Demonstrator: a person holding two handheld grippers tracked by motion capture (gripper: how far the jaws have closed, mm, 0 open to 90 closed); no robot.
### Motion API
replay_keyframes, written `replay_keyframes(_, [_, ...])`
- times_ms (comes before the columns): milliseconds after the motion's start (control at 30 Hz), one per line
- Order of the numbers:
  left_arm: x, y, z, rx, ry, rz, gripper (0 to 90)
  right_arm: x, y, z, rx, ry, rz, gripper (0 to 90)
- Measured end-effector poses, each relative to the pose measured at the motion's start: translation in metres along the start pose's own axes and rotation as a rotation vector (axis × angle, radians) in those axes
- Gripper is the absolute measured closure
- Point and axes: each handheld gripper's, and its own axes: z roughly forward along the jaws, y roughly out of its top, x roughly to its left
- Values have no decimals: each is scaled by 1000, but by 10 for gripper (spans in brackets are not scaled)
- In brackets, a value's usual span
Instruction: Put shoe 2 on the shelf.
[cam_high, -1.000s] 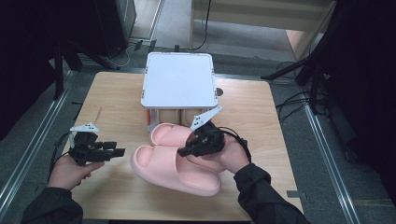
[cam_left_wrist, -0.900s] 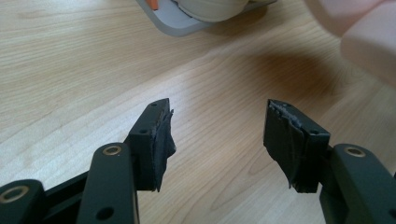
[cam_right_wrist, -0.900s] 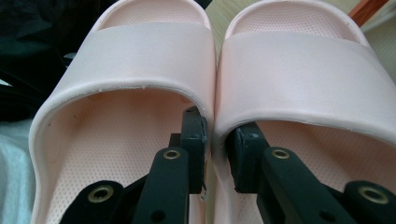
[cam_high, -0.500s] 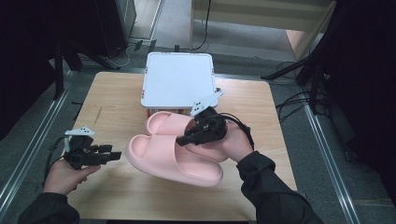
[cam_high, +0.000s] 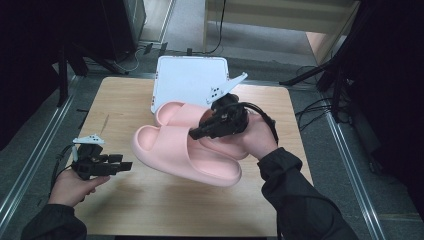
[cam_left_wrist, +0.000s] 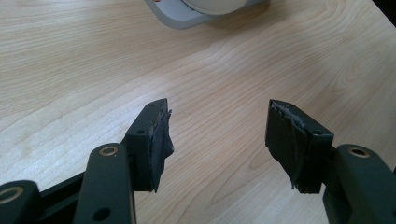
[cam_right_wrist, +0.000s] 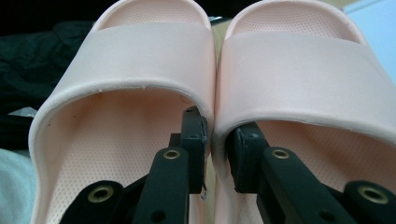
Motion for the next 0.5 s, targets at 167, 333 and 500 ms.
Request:
replay_keyframes(167, [-1, 3, 3, 5, -7, 8, 397, -4, 15, -10, -3, -41, 7, 785])
replay_keyframes(333, [-2, 8, 8, 12, -23, 21, 397, -15, 30, -13, -9, -129, 66, 785])
replay_keyframes(500, [-2, 13, 12, 15, -33, 35, 397, -32, 41, -10, -24, -223, 182, 786])
